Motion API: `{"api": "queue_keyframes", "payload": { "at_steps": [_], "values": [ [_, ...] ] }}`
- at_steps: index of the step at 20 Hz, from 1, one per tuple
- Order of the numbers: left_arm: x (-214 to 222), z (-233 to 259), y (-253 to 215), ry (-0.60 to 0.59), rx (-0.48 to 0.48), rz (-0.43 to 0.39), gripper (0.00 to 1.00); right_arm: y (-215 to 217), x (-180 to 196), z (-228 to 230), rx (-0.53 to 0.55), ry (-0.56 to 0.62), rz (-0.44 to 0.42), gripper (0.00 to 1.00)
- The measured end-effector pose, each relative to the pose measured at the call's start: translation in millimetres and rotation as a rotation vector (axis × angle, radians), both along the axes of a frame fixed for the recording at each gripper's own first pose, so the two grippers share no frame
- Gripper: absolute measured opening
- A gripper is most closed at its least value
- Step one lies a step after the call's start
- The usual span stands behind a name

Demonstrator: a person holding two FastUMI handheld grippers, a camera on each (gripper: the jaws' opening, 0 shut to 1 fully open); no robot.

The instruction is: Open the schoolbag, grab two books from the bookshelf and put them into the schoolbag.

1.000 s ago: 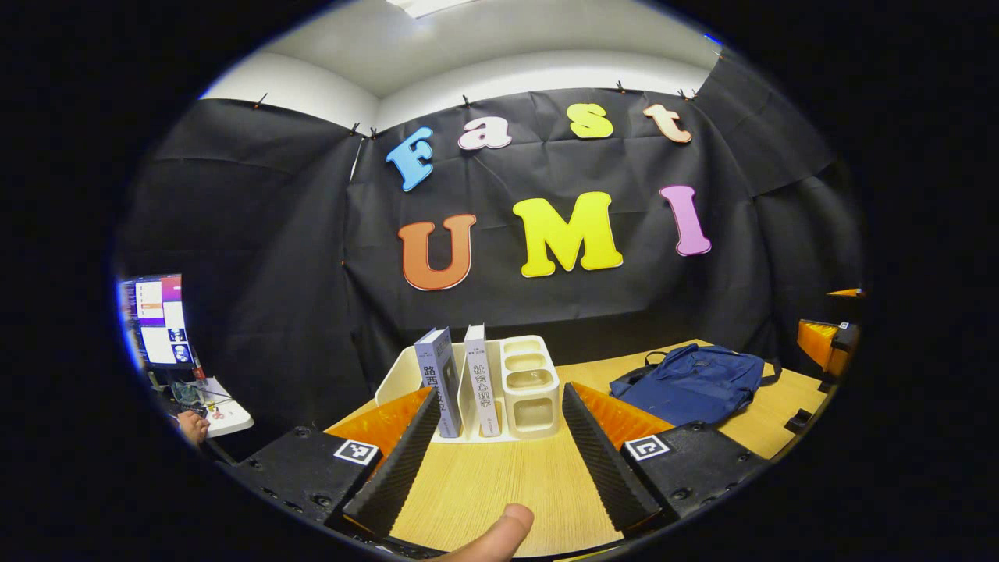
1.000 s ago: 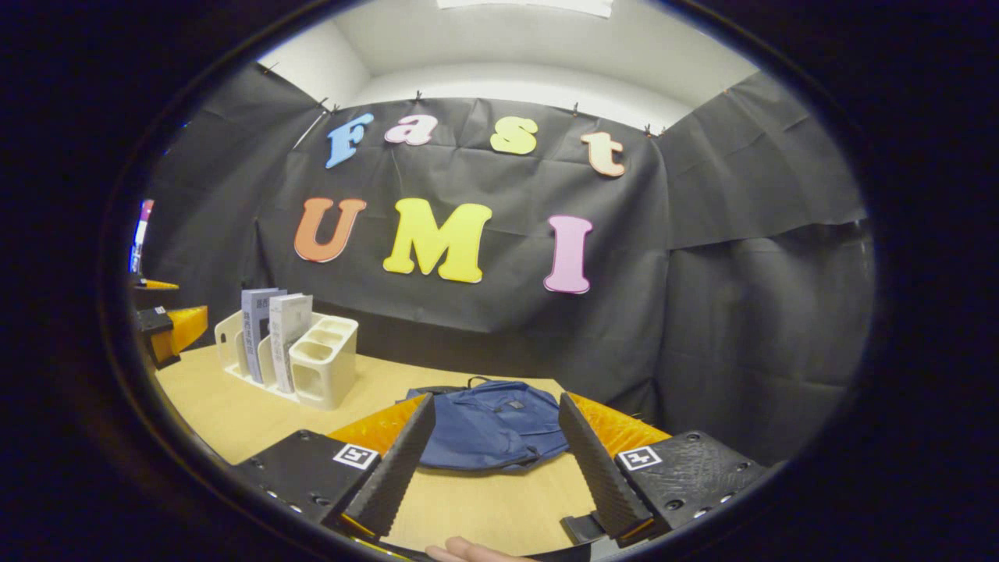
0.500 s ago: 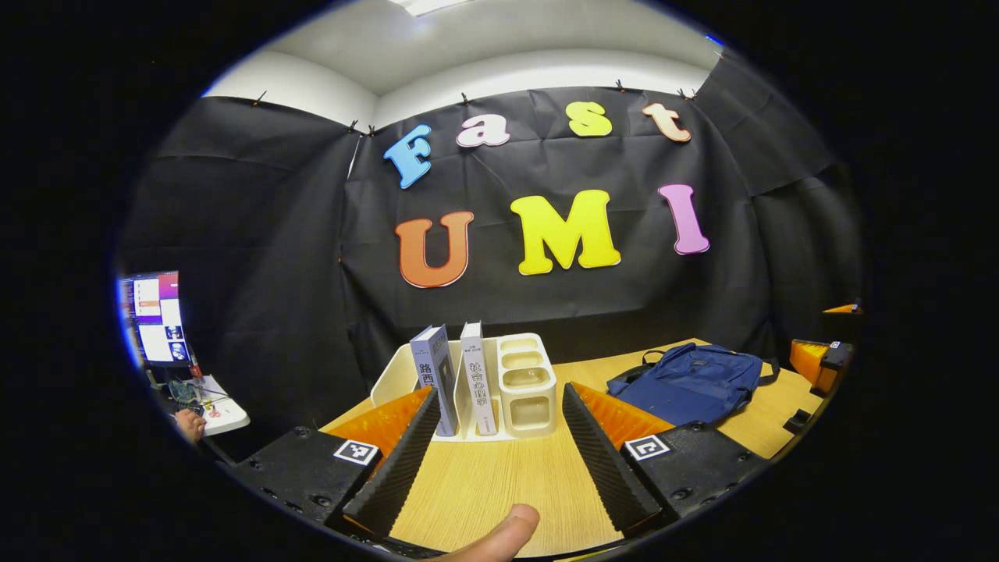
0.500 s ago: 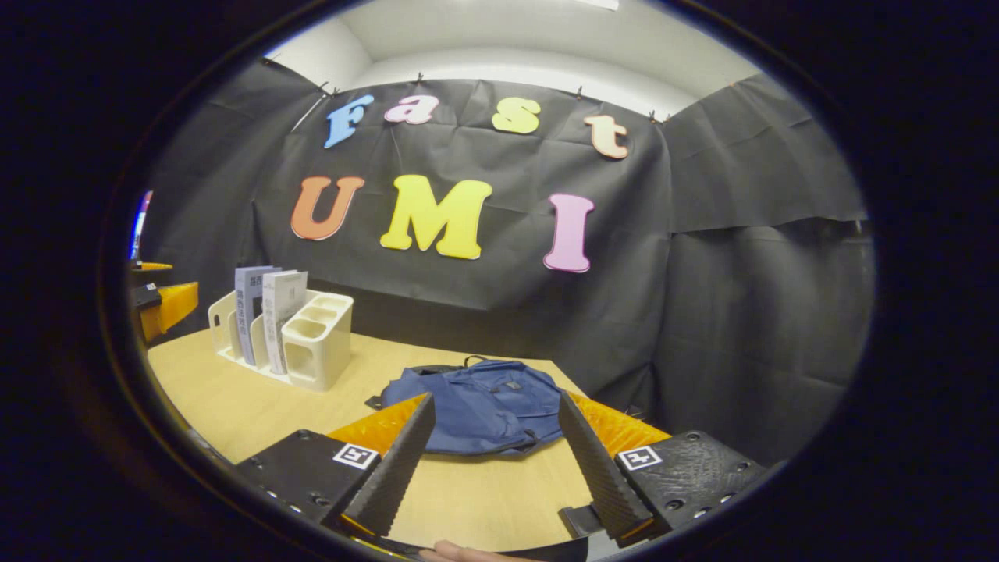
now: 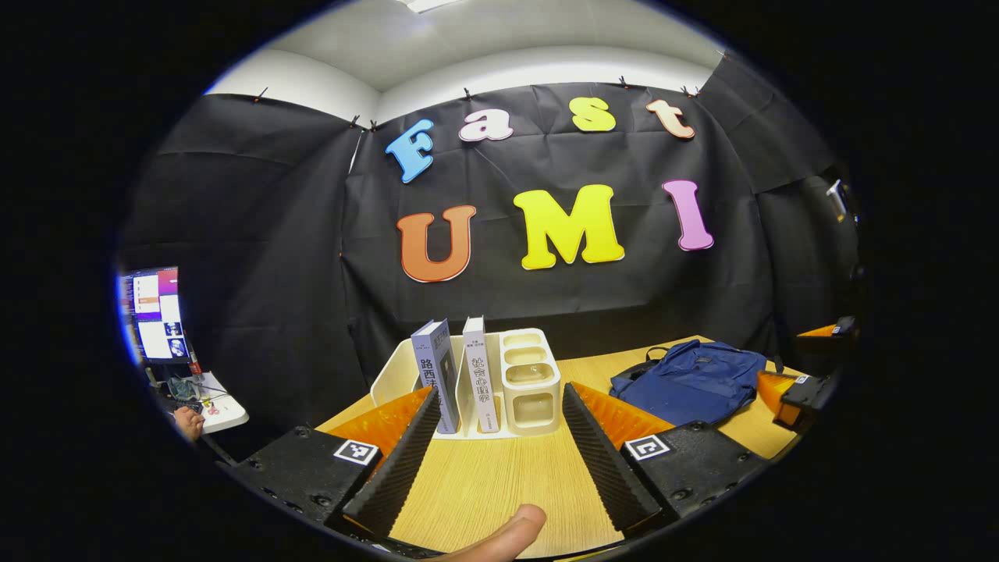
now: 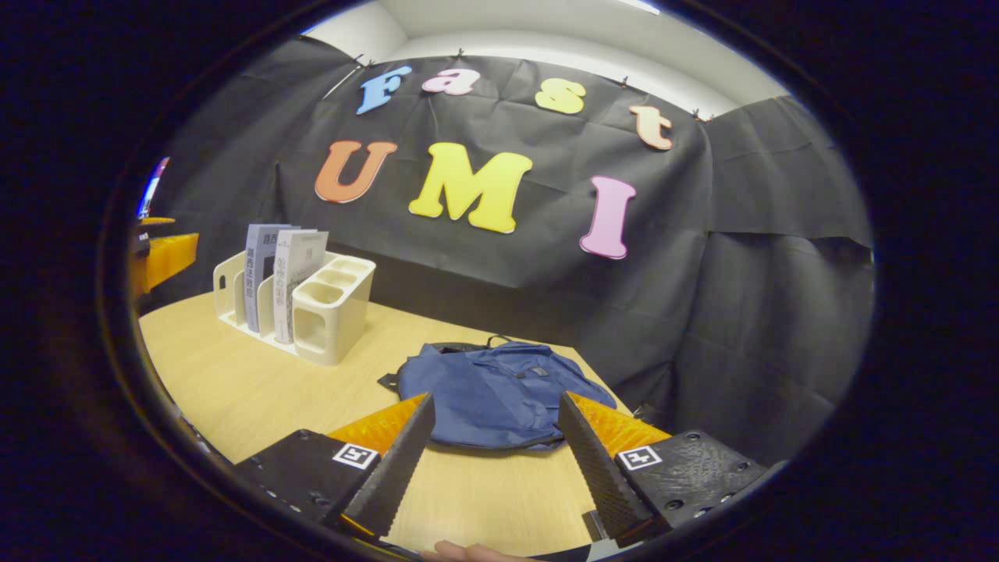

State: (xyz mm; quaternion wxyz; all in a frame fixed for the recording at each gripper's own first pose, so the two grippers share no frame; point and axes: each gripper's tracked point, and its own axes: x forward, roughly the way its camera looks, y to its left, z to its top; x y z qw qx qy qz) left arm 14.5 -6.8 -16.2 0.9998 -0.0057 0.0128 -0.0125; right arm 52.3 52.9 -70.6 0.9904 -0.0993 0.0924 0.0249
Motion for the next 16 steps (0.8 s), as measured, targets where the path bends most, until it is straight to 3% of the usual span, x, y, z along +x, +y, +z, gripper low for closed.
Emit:
{"api": "queue_keyframes", "payload": {
  "at_steps": [4,14,15,16],
  "values": [
    [7.6,-8.9,8.5,0.020,-0.003,0.019,0.98,25.7,31.5,-24.3,-0.088,0.050,0.031,0.95],
    [23.6,-29.6,34.2,0.080,-0.019,0.081,0.97,88.7,104.7,-86.5,-0.458,0.231,0.117,0.98],
    [23.9,-29.9,35.7,0.080,-0.020,0.084,0.98,90.0,110.7,-91.4,-0.501,0.237,0.110,0.92],
    [22.6,-29.5,37.2,0.077,-0.023,0.086,0.99,89.7,116.1,-95.9,-0.534,0.248,0.106,0.98]
  ]
}}
